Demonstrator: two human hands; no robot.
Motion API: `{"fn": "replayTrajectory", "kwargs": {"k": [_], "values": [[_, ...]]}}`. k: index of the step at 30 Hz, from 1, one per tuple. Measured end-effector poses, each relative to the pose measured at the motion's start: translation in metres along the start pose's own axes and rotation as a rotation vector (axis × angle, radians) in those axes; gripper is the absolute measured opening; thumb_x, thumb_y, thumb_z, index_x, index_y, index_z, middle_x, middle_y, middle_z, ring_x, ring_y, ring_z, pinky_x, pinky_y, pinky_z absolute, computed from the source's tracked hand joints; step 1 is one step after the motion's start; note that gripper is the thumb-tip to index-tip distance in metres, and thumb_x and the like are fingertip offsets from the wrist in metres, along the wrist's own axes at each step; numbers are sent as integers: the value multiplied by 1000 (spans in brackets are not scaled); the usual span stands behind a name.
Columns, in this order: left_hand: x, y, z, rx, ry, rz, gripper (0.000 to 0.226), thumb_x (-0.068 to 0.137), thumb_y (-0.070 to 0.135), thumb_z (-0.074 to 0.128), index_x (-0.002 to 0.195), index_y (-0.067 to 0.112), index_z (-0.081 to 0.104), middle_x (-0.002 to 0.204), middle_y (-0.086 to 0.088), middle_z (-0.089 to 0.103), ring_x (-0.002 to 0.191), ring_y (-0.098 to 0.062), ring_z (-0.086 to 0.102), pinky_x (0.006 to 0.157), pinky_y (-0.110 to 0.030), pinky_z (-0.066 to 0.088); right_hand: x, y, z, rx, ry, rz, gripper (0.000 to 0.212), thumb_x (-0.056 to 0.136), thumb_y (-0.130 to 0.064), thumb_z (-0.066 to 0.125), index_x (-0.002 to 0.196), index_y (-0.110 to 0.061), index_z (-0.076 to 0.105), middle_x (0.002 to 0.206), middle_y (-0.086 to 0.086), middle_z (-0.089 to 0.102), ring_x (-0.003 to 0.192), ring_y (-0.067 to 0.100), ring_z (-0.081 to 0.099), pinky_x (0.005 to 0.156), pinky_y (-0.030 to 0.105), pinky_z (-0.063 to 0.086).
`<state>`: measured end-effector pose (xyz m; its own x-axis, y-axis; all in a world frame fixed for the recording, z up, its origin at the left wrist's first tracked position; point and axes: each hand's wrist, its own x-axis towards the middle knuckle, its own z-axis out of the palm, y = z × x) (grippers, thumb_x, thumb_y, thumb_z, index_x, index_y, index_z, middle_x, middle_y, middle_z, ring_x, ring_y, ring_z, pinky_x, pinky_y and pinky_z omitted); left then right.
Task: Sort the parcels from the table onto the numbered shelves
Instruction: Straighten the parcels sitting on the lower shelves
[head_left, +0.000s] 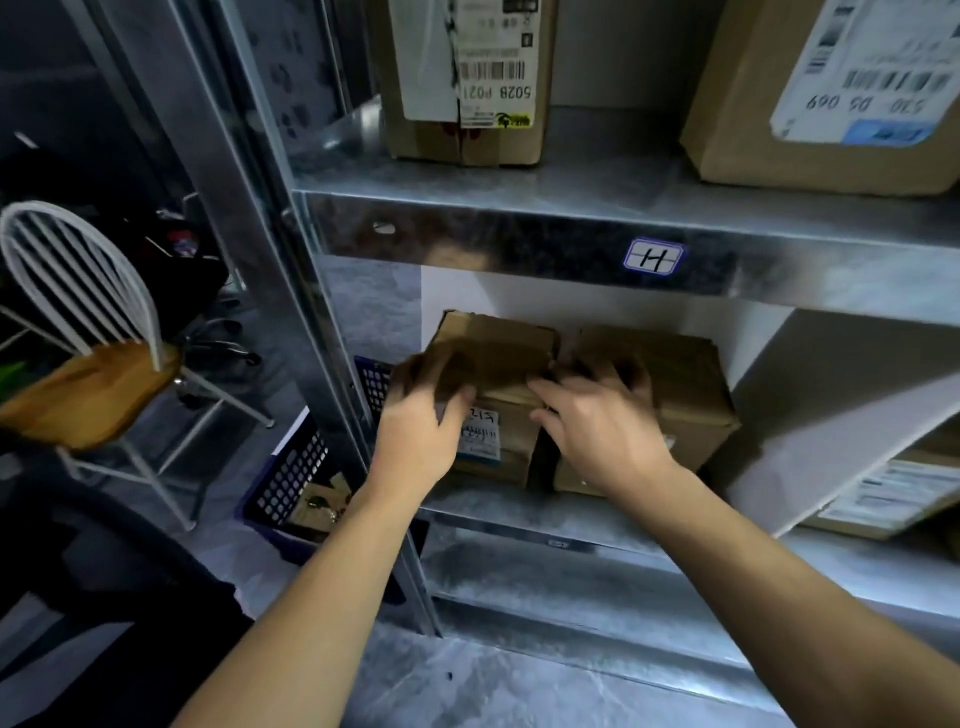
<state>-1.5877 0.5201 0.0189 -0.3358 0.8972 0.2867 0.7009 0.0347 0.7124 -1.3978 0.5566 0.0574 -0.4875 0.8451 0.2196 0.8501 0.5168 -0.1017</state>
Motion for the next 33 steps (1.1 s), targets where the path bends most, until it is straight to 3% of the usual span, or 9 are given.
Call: {"fn": "replayTrajectory", "kwargs": {"k": [7,12,17,20,22,24,26,30,33], "values": [[-3,0,-7,-27,-23,-8,50,97,36,54,145,30,41,148,-11,36,135,-28,38,106,-20,23,-3,-7,-4,38,-36,51,42,101,-45,47,142,-36,52,149,-2,49,146,30,26,119,62,9],[-2,15,-10,48,-19,16,48,97,45,50,142,29,46,158,-3,23,146,-25,21,114,-30,18,-19,15,-18,67,57,112,40,97,-43,56,135,-29,59,143,7,53,133,41,42,114,60,26],[-3,56,-1,129,9,289,43,96,38,53,134,17,55,143,-11,45,134,-30,38,111,-40,30,-37,54,-28,93,18,290,45,99,-47,47,137,-23,55,134,18,55,125,44,48,108,55,39],[-6,83,13,71,-33,326,42,95,35,57,134,21,55,142,-8,47,132,-27,41,110,-38,34,-45,76,-30,188,32,371,48,99,-48,46,133,-16,56,130,22,55,115,41,56,97,49,49],[-10,97,25,58,-136,336,45,95,37,56,139,26,50,144,-4,44,134,-23,39,110,-35,33,-47,89,-29,251,49,418,47,100,-45,50,135,-15,55,136,20,53,116,37,56,96,40,48],[-13,106,40,107,-241,353,49,95,40,54,143,30,44,150,-2,38,138,-22,33,112,-36,29,-49,99,-28,334,37,445,51,100,-45,51,144,-19,48,151,15,43,128,35,50,104,39,43],[-12,111,52,165,-298,332,53,95,42,54,145,31,40,155,-1,30,140,-25,29,114,-39,26,-51,108,-27,400,8,440,55,99,-47,51,149,-23,42,151,12,43,130,35,48,105,38,41],[-10,109,69,268,-318,234,57,94,44,54,147,31,37,158,0,22,142,-30,26,118,-44,27,-58,119,-27,486,-46,397,59,98,-49,53,150,-26,39,146,11,49,130,32,49,105,36,40],[-12,106,74,206,-298,212,54,94,41,56,145,31,40,158,1,22,144,-27,23,118,-42,26,-61,120,-21,510,-57,378,55,98,-47,55,148,-30,41,149,8,46,133,30,46,108,37,39]]}}
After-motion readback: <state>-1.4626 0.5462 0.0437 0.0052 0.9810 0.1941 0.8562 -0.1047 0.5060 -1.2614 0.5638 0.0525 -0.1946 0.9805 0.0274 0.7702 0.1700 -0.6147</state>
